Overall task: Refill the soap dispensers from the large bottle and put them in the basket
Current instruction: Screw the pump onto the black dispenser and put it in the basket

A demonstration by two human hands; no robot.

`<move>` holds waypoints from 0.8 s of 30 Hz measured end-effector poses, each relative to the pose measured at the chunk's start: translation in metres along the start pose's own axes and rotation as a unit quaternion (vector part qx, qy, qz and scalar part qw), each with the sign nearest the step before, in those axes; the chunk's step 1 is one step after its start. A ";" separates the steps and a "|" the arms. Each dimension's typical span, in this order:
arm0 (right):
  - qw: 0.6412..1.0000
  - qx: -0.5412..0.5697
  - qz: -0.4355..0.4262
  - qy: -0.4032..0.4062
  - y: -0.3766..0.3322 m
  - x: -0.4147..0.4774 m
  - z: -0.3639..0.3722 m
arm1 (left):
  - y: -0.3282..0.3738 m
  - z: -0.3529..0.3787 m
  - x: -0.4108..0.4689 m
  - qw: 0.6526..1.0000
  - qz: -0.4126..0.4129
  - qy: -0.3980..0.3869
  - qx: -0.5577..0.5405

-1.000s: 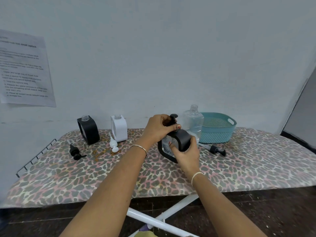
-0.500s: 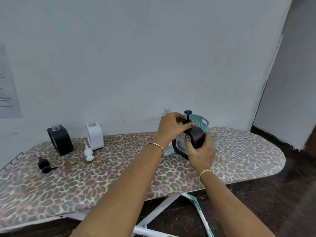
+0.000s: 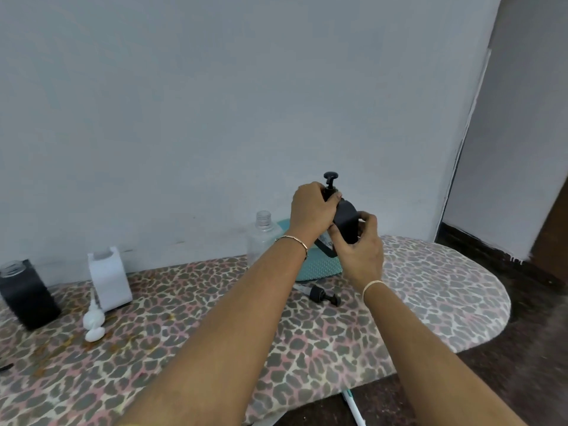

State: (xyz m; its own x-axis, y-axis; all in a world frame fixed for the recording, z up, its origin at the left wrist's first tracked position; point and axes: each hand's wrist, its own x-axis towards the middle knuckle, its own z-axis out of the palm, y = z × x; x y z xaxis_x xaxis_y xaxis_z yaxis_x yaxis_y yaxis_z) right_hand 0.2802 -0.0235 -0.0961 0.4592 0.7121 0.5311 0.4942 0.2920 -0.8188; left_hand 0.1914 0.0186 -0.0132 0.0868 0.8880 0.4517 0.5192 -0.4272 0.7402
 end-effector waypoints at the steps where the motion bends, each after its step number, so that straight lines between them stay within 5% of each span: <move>1: 1.000 -0.004 -0.005 -0.003 0.004 0.006 0.002 | -0.004 0.005 0.007 1.000 -0.003 0.009 -0.001; 13: 0.998 -0.043 -0.019 0.032 0.039 0.049 0.028 | -0.030 0.047 0.054 0.998 -0.030 0.015 -0.046; 24: 0.976 -0.209 -0.061 0.022 0.067 0.057 0.037 | -0.062 0.080 0.072 0.992 -0.106 -0.043 -0.050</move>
State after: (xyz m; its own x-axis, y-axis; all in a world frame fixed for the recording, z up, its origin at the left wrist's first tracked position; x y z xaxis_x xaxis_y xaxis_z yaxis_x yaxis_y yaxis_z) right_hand 0.3124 0.0608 -0.1288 0.4051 0.6568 0.6360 0.8012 0.0800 -0.5930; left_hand 0.2336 0.1227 -0.0666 0.0592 0.9690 0.2398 0.4475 -0.2405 0.8613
